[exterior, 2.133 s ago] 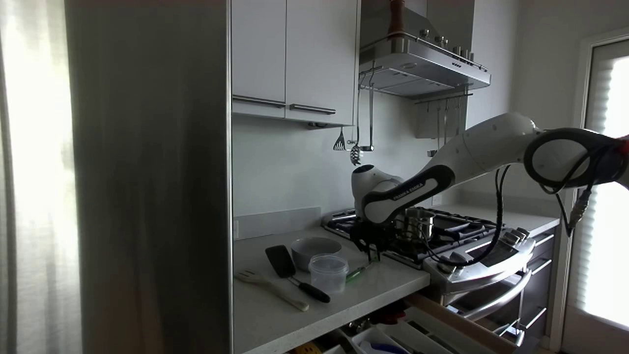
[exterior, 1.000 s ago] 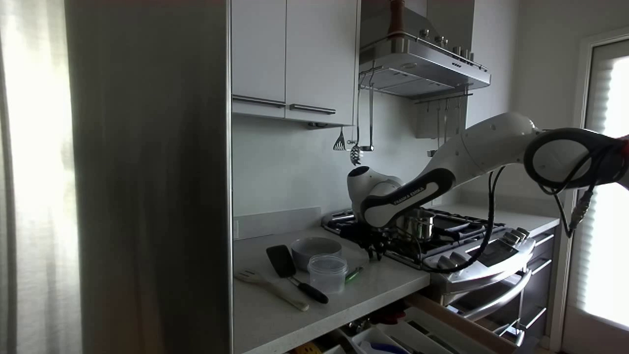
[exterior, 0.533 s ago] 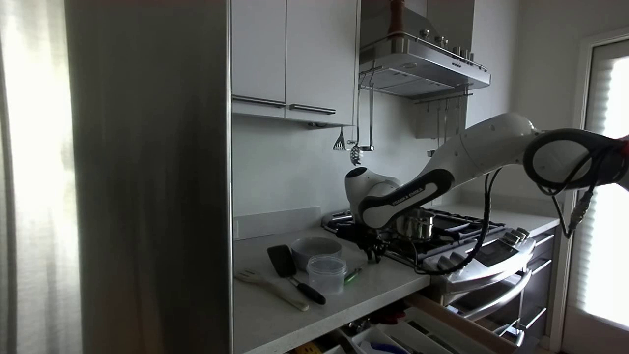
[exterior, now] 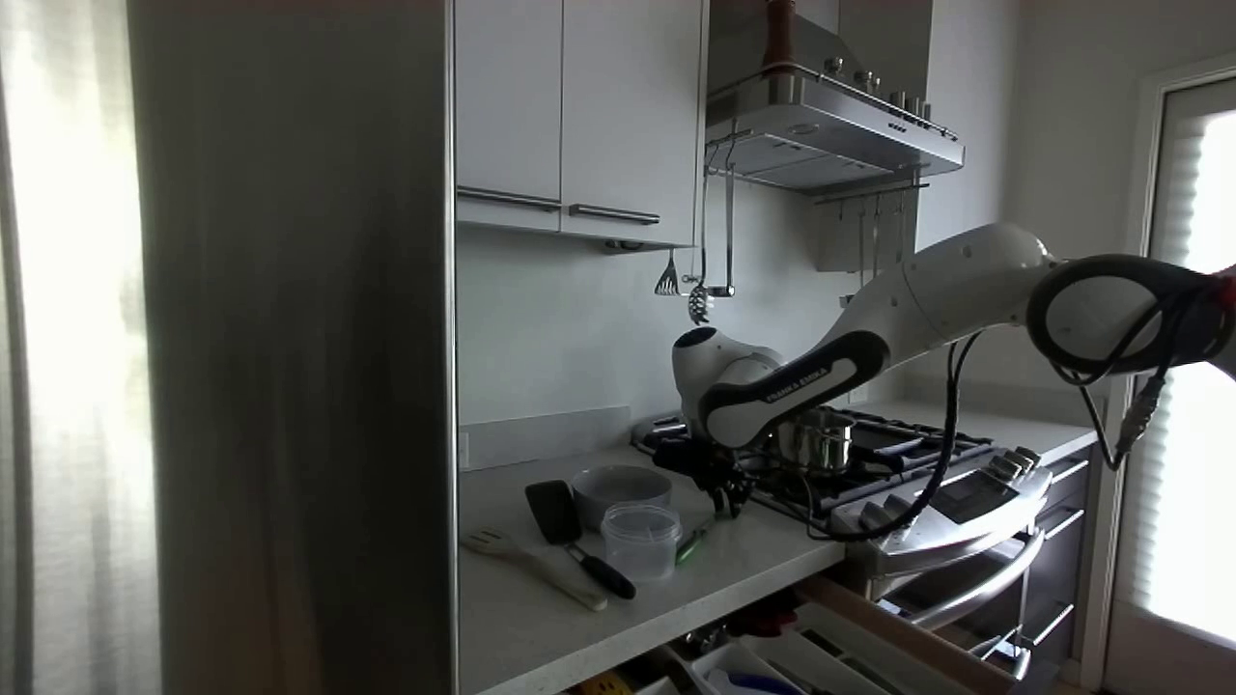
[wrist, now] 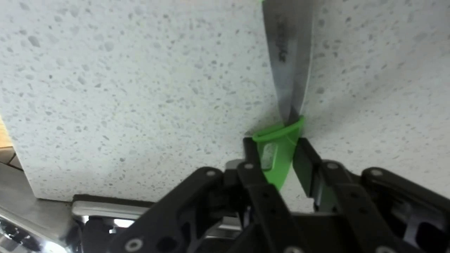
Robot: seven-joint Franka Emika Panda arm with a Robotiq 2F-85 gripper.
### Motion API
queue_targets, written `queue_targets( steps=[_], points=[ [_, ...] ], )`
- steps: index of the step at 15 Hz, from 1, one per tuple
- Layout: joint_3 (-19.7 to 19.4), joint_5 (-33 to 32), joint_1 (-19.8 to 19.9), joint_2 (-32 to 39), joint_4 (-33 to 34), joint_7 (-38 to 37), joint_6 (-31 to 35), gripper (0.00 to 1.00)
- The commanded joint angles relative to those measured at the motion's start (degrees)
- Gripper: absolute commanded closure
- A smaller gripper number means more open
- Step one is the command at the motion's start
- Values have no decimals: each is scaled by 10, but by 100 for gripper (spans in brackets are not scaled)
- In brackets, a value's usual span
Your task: Push the green knife into its cover
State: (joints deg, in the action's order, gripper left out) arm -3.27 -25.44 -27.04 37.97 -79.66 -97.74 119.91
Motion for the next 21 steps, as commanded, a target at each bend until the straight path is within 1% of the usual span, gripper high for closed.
queue_targets(
  steps=[1,3,5,8,14,18,21],
  points=[
    [16,11,14,12,11,17,11,92],
    [20,15,20,10,9,30,16,92],
    [32,29,33,5,2,66,34,92],
    [41,52,47,4,-2,114,52,92],
    [59,117,70,-8,-14,225,57,92],
    [60,137,69,-15,-17,274,52,92],
    [59,140,60,-18,-18,283,45,92]
  ],
)
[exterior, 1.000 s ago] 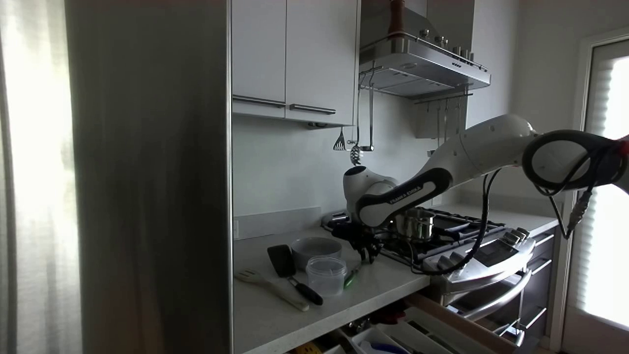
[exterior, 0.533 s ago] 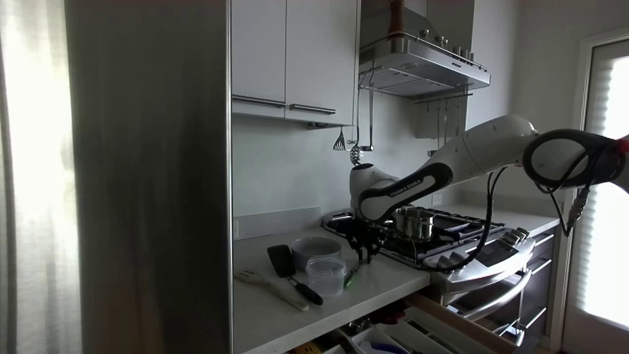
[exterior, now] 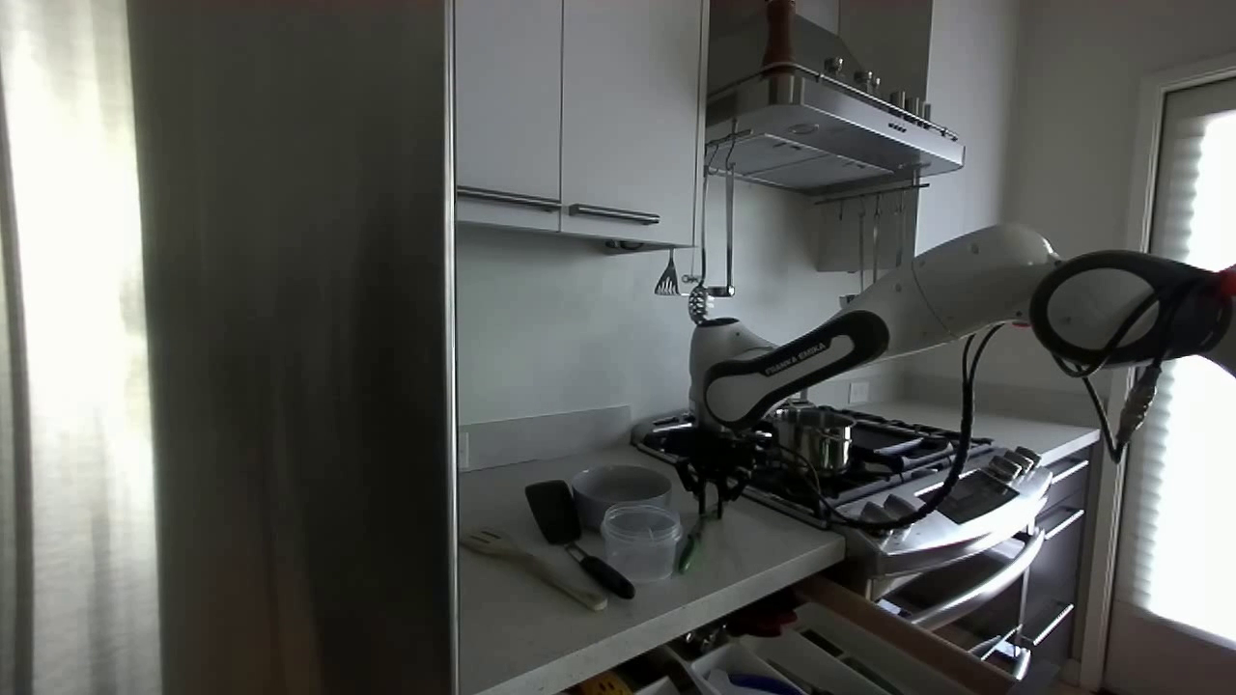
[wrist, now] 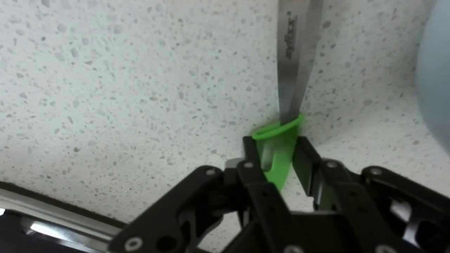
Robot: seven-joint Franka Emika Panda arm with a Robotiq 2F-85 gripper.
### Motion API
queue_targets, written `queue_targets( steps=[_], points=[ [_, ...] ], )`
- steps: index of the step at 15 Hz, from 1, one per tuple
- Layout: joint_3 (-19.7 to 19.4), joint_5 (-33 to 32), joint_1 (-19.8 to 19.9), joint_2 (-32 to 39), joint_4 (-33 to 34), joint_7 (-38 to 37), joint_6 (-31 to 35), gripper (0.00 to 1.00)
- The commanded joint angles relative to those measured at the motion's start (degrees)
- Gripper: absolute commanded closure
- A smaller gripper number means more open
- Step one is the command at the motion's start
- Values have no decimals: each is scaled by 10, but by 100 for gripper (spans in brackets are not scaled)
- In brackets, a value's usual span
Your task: Push the green knife into its cover
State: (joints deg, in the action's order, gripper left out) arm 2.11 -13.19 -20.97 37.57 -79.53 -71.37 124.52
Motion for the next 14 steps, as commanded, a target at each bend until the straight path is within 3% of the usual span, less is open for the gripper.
queue_targets(
  steps=[1,6,7,8,14],
  points=[
    [5,18,-3,-15,-21,22,-3,92],
    [7,18,-9,-19,-28,20,-4,92],
    [7,19,-9,-18,-26,20,-6,56],
    [7,22,-7,-18,-24,20,-6,43],
    [3,27,-1,-29,-22,18,-12,1]
  ],
)
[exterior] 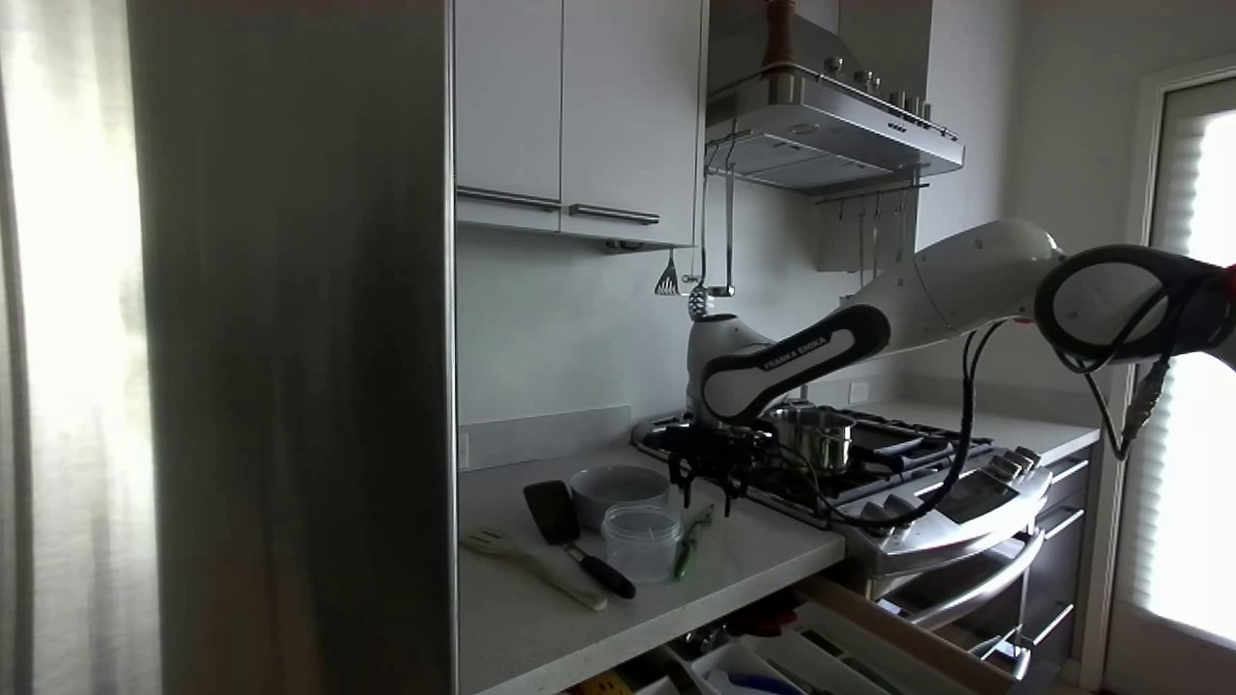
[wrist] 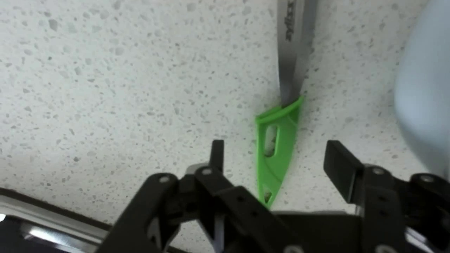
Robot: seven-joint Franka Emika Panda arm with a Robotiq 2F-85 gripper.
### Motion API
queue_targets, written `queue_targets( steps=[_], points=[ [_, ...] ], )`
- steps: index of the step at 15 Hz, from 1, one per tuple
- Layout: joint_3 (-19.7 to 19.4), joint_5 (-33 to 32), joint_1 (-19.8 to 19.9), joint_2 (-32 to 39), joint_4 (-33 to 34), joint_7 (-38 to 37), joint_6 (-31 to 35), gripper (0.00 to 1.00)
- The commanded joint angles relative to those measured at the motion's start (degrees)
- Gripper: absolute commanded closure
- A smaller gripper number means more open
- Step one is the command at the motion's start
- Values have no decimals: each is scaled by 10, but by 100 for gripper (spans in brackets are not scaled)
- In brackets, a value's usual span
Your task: Push the green knife into its cover
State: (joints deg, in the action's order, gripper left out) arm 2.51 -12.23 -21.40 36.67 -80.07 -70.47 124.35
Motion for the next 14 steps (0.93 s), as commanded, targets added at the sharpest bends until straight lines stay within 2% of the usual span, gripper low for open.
queue_targets(
  steps=[1,7,14],
  points=[
    [-1,17,4,-25,-18,8,-9,0],
    [2,28,16,-57,-32,16,-30,0],
    [25,110,40,-110,-59,55,-122,0]
  ],
)
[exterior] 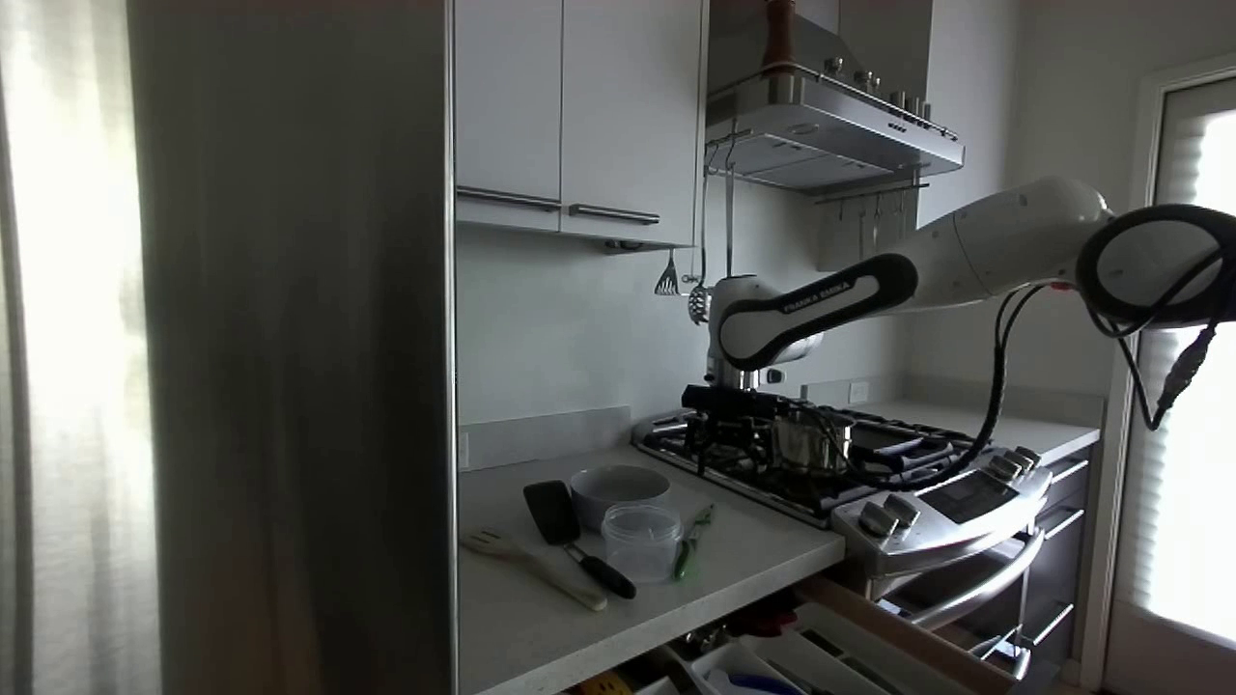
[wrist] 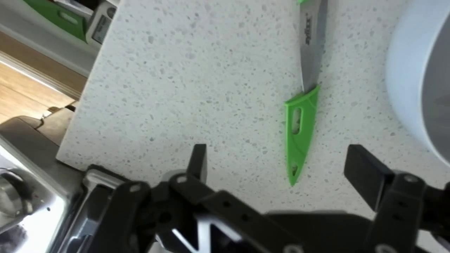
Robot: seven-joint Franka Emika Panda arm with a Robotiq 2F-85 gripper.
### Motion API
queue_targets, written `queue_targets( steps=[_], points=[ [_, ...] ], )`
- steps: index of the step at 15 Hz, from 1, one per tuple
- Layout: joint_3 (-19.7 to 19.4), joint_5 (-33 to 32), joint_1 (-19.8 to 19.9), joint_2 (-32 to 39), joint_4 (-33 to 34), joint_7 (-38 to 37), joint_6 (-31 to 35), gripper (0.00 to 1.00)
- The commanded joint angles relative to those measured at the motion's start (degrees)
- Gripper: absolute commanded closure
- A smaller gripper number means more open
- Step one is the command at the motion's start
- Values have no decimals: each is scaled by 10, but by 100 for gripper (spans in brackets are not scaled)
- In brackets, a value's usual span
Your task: Push the green knife into its cover
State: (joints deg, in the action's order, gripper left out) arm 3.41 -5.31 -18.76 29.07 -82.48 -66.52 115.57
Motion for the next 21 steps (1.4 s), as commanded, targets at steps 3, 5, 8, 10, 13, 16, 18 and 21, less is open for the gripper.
queue_targets(
  steps=[3,5,8,10,13,16,18,21],
  points=[
    [8,26,4,-18,-8,4,-36,0],
    [10,28,4,-25,-16,4,-36,0],
    [15,35,7,-25,-22,14,-41,0],
    [29,58,8,-24,-32,27,-36,0],
    [47,91,8,-22,-45,47,-32,0],
    [55,113,9,-24,-59,60,-36,0],
    [57,126,10,-25,-69,66,-36,0],
    [56,141,10,-21,-84,77,-27,0]
  ],
)
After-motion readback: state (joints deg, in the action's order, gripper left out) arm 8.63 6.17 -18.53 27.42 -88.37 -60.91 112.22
